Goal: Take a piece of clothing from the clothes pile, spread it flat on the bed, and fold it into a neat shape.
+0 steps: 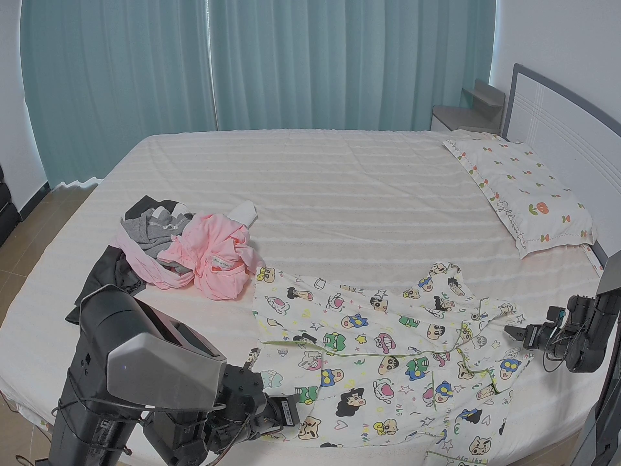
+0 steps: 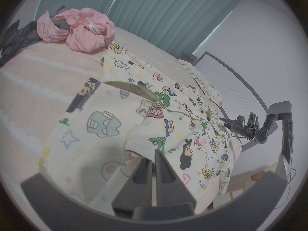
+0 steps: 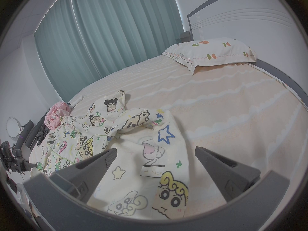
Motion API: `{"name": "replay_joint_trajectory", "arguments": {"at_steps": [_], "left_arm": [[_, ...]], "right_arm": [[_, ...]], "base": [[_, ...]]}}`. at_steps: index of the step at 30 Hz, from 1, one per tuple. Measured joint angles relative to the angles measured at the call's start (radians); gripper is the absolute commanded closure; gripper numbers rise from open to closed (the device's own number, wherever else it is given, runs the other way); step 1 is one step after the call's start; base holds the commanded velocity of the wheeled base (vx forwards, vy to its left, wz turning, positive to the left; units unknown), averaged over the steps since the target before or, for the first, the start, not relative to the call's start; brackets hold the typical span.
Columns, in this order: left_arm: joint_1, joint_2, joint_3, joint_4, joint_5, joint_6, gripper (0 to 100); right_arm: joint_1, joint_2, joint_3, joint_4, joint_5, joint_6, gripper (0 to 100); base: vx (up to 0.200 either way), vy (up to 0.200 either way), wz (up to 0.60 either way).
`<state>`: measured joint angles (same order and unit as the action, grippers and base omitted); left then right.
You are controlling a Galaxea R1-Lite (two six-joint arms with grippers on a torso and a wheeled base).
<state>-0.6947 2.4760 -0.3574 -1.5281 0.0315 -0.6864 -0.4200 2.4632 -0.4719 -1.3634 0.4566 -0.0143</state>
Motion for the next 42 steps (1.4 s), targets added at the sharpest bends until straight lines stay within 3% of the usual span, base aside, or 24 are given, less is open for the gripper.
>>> {"name": "replay_joint_trajectory", "arguments": {"at_steps": [16,27,42], "left_arm": [[0.192,-0.021,-0.066,-0.002,-0.006,0.241,100],[0.26,-0.015,-0.16,0.025,-0.089,0.265,100],[0.309,0.01,-0.185,0.041,-0.091,0.271,100]], "right_arm": [[0.004,0.003,0.002,0.0,-0.001,-0.001,0],[0.006,0.004,0.007,0.0,-0.004,-0.001,0],[0.006,0.004,0.007,0.0,-0.005,-0.001,0]], "base": [[0.0,0.0,0.0],[0.0,0.0,0.0],[0.0,0.0,0.0]]}}
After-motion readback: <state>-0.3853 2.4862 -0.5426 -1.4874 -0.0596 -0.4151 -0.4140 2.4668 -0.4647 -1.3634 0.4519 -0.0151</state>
